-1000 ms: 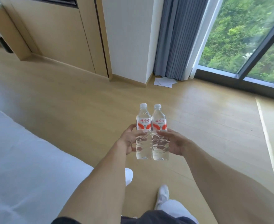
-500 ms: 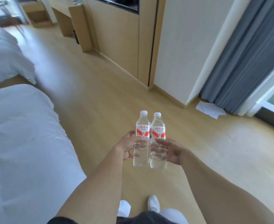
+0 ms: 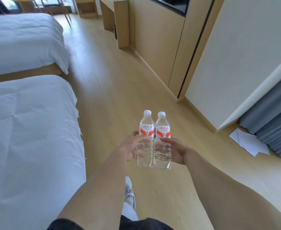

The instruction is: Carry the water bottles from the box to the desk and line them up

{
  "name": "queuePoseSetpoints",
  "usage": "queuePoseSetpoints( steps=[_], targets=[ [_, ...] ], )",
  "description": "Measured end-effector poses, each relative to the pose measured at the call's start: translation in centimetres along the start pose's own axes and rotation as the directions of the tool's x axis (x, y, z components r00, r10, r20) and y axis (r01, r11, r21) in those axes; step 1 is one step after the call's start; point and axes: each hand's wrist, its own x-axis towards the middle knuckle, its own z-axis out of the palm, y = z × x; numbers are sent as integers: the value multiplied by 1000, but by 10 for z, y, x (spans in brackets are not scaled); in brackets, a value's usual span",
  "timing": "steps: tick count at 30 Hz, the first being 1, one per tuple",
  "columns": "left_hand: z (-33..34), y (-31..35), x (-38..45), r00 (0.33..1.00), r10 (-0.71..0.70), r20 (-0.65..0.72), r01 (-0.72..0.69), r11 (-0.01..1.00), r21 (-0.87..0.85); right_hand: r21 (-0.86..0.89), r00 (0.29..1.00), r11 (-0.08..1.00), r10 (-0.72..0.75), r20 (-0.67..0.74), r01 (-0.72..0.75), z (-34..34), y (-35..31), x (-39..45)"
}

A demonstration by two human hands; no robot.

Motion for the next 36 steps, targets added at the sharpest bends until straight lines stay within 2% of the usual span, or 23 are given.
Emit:
queuePoseSetpoints(
  steps=[7, 15, 21, 27, 36],
  targets=[
    [-52, 76, 82, 999, 11, -43, -15, 996, -93, -105, 1000, 994, 28, 0, -28, 31, -83, 105],
    [-133, 198, 163, 997, 48, -52, -53, 994, -94, -158, 1000, 987, 6, -2, -6, 93, -191, 226],
    [-185, 259, 214, 996, 72, -56, -78, 991, -113, -185, 999, 983, 0, 45, 9, 128, -253, 295],
    [-232, 310, 265, 994, 88, -71, -96, 989, -116, -311, 996, 950, 52, 66, -29, 155, -308, 373],
    [-292, 407, 363, 980, 75, -186, -106, 981, -160, -373, 975, 927, 126, 181, -50, 186, -411, 519]
  ],
)
